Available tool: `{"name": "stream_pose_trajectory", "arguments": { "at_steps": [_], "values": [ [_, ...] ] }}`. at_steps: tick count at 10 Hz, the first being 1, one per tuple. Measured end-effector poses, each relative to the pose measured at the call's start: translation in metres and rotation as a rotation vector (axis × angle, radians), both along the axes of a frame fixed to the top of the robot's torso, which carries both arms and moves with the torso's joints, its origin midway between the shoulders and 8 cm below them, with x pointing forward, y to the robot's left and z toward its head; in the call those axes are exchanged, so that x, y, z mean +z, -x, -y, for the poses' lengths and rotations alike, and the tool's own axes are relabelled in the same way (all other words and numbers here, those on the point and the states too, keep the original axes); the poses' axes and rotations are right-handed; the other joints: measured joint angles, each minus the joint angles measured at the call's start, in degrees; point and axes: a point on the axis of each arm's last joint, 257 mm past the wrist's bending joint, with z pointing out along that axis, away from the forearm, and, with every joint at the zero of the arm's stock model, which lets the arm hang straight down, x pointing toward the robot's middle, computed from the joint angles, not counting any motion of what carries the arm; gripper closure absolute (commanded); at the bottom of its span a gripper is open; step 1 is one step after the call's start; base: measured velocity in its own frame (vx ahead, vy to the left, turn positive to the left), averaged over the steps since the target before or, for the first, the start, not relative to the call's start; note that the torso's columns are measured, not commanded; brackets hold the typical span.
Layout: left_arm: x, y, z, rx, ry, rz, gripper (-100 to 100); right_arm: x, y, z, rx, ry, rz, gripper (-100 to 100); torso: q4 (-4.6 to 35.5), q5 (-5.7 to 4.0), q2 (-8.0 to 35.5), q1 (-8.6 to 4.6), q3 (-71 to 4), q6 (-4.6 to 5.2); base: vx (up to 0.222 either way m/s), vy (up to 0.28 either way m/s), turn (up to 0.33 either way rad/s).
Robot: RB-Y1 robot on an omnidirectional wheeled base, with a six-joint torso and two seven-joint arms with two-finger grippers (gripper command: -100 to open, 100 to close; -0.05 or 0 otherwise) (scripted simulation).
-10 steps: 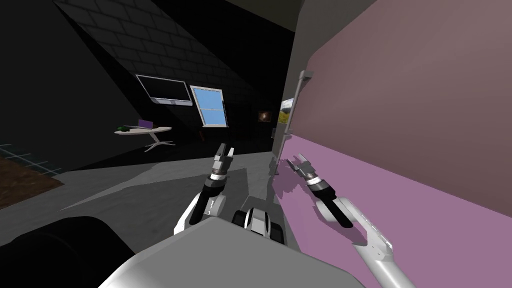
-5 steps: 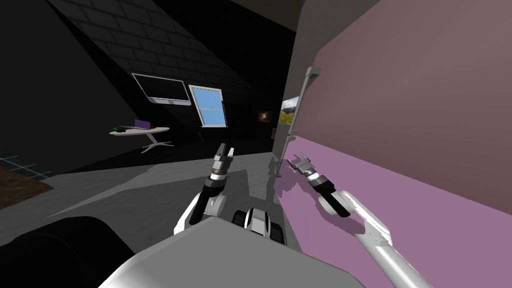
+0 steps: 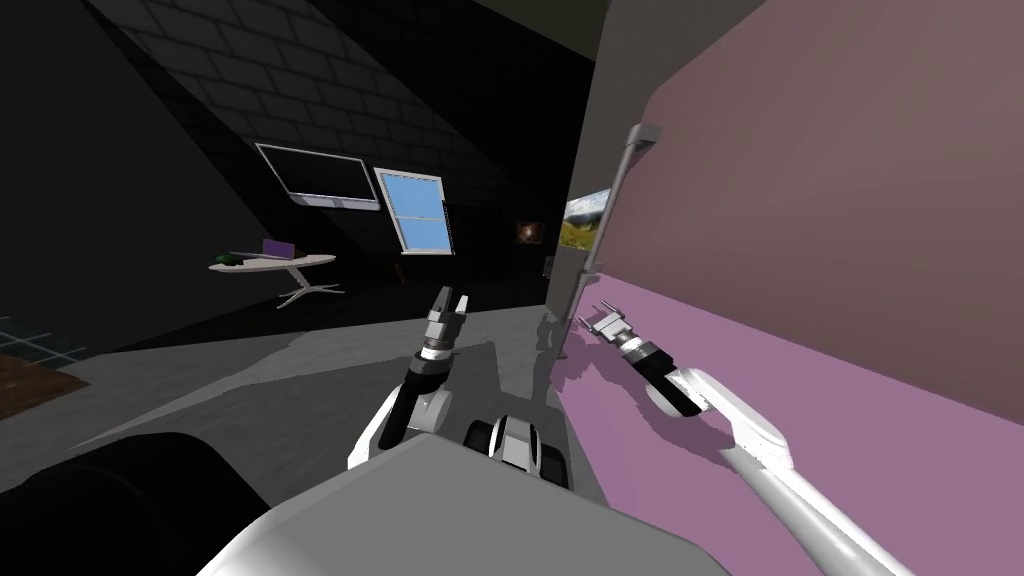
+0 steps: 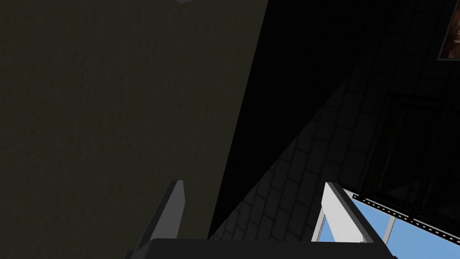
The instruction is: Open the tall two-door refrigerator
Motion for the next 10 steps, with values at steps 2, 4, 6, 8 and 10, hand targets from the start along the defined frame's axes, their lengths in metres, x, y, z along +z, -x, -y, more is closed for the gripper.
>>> {"name": "stream_pose_trajectory", "arguments": {
  "at_steps": [2, 4, 6, 8, 10],
  "values": [
    [0.000, 0.000, 0.000, 0.000, 0.000, 0.000, 0, 0.001, -0.013, 0.015, -0.042, 0.113, 0.030, -100, 0.0, 0.02, -0.1, 0.04, -0.1, 0.00, 0.071, 0.067, -0.010],
    [0.000, 0.000, 0.000, 0.000, 0.000, 0.000, 0, 0.005, -0.025, 0.035, -0.091, 0.237, 0.063, -100, 0.0, 0.01, -0.1, 0.05, 0.0, 0.00, 0.067, 0.074, -0.017],
    [0.000, 0.000, 0.000, 0.000, 0.000, 0.000, 0, 0.010, -0.036, 0.049, -0.126, 0.327, 0.091, -100, 0.0, -0.01, 0.0, -0.05, 0.0, 0.00, 0.047, 0.055, -0.012],
    [0.000, 0.000, 0.000, 0.000, 0.000, 0.000, 0, 0.020, -0.046, 0.072, -0.178, 0.457, 0.130, -100, 0.0, 0.02, -0.1, 0.04, -0.1, 0.00, 0.068, 0.073, -0.020],
    [0.000, 0.000, 0.000, 0.000, 0.000, 0.000, 0, 0.029, -0.057, 0.087, -0.220, 0.550, 0.160, -100, 0.0, 0.00, 0.0, 0.00, 0.0, -0.01, 0.044, 0.053, -0.004]
  ]
}}
